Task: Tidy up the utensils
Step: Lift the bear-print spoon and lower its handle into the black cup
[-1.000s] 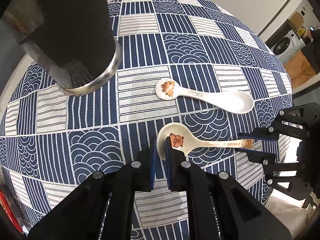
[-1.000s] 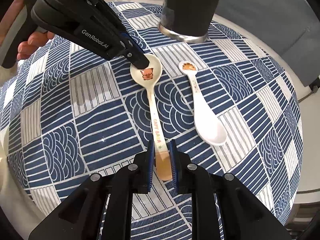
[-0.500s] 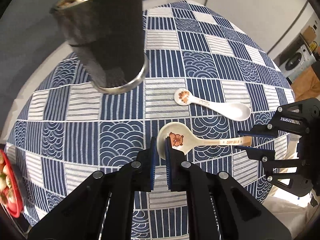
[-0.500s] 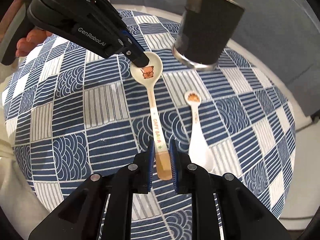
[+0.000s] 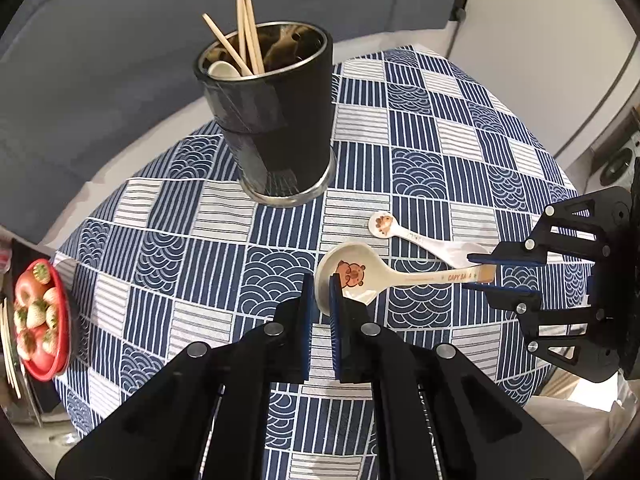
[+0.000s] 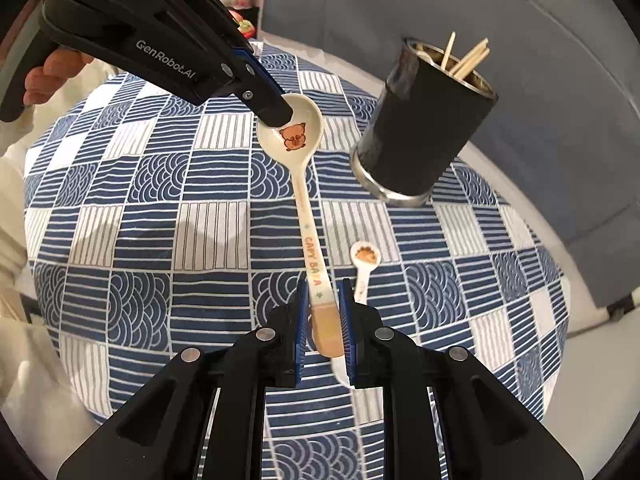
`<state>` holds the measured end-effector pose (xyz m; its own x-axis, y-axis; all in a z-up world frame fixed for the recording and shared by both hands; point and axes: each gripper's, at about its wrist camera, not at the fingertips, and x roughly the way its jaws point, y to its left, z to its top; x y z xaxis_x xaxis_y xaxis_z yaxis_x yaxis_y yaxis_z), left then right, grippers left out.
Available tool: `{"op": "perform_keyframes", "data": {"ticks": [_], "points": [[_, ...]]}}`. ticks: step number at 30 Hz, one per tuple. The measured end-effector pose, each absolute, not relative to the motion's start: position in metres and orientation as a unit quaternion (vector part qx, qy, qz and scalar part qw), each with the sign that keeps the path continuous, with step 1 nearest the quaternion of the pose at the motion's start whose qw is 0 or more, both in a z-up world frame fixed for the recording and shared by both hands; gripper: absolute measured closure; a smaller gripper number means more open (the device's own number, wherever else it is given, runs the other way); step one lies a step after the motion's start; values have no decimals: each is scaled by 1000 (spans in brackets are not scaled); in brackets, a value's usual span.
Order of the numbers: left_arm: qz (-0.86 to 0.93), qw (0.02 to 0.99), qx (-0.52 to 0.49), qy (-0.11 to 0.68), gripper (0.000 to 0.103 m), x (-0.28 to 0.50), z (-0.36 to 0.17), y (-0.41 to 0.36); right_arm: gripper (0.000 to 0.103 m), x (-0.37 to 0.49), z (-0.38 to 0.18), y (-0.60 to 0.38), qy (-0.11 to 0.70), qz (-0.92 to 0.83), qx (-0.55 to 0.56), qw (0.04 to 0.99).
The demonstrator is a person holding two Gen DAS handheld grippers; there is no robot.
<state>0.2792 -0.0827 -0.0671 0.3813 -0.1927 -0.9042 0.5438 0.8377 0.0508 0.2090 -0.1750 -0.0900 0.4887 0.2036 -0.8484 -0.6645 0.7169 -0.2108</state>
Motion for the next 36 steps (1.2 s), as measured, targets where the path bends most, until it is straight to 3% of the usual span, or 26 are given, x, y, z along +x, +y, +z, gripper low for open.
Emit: {"op": "perform_keyframes", "data": {"ticks": [18, 36], "points": [[-187, 852, 182, 455, 95, 253, -5, -98, 89, 205, -42, -185, 366, 263, -309, 838], [-135, 876, 200, 417, 95, 292, 53, -99, 90, 266, -4, -186, 315, 288, -297, 854]]}}
